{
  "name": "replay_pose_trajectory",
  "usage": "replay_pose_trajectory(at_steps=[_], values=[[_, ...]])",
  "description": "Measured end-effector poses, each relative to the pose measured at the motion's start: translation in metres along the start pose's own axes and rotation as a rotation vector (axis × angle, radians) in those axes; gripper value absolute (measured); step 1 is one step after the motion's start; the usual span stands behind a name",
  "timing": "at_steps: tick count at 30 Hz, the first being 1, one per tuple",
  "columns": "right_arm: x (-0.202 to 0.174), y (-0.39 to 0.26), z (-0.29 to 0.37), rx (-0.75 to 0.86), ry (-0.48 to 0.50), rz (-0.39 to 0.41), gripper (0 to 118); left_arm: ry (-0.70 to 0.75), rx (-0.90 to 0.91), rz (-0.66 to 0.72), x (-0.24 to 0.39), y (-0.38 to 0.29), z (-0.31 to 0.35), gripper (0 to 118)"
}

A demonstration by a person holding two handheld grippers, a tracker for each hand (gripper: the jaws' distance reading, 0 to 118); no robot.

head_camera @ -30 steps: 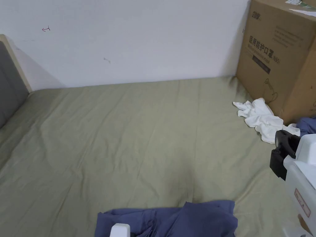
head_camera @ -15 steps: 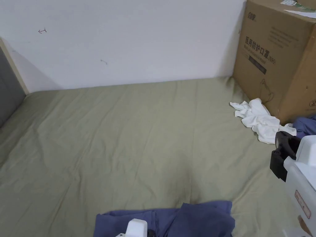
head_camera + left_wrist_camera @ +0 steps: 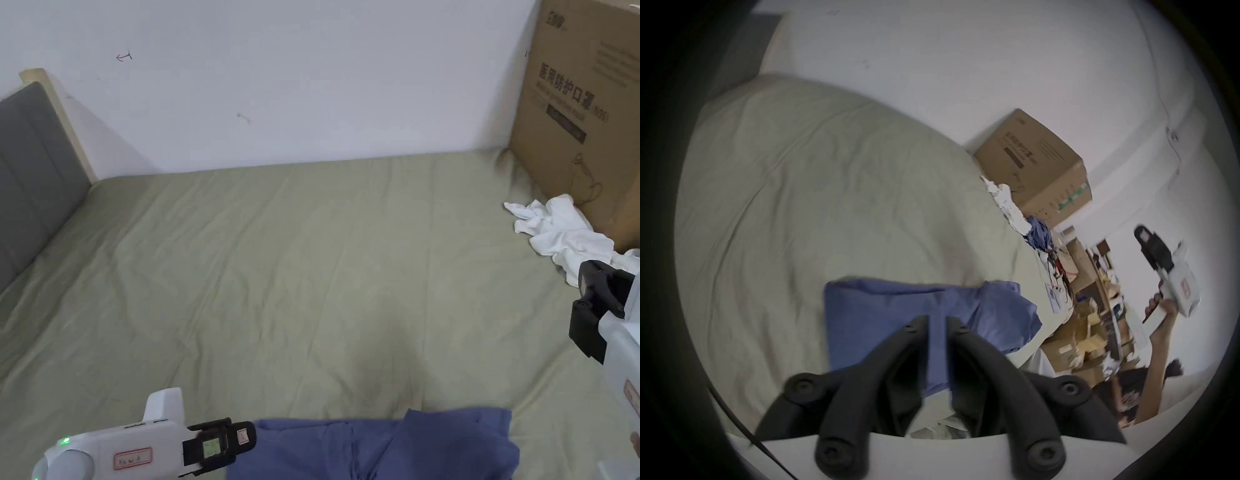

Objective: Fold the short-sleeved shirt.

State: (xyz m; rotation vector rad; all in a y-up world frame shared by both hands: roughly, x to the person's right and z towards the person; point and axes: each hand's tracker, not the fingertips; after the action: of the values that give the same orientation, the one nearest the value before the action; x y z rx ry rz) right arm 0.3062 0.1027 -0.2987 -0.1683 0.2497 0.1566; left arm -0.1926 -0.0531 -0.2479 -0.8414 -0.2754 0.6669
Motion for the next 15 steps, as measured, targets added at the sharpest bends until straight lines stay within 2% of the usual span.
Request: replay_pose_trajectory(at_steps=[1,2,3,4,5,7,13,15], values=[[-0.002,0.0,-0.001,-0.003,0.003,0.005,1,-0.008,-0.008,0.051,-0.015,0.0,0.0,34],[-0.004,-0.001,-0.003,-0.006,0.005,0.009,1,-0.008,-0.024,0.102,-0.029,-0.001,-0.003,58],[-0.006,-0.001,-0.004,-0.011,0.008,0.014,1,-0.008,-0.038,0.142,-0.039,-0.002,-0.006,73],[-0.007,-0.001,-0.006,-0.016,0.01,0.018,1,-0.008,-0.047,0.166,-0.049,-0.004,-0.009,81],[-0.009,-0.002,-0.007,-0.021,0.012,0.023,1,-0.007,-0.048,0.168,-0.057,-0.007,-0.012,84],[-0.012,-0.003,-0.01,-0.032,0.013,0.038,1,-0.006,-0.055,0.164,-0.081,-0.011,-0.022,84],[-0.02,-0.005,-0.015,-0.055,0.012,0.054,1,-0.001,-0.108,0.176,-0.099,-0.02,-0.051,84],[-0.022,-0.005,-0.016,-0.061,0.01,0.058,1,-0.01,-0.128,0.179,-0.099,-0.025,-0.062,79]])
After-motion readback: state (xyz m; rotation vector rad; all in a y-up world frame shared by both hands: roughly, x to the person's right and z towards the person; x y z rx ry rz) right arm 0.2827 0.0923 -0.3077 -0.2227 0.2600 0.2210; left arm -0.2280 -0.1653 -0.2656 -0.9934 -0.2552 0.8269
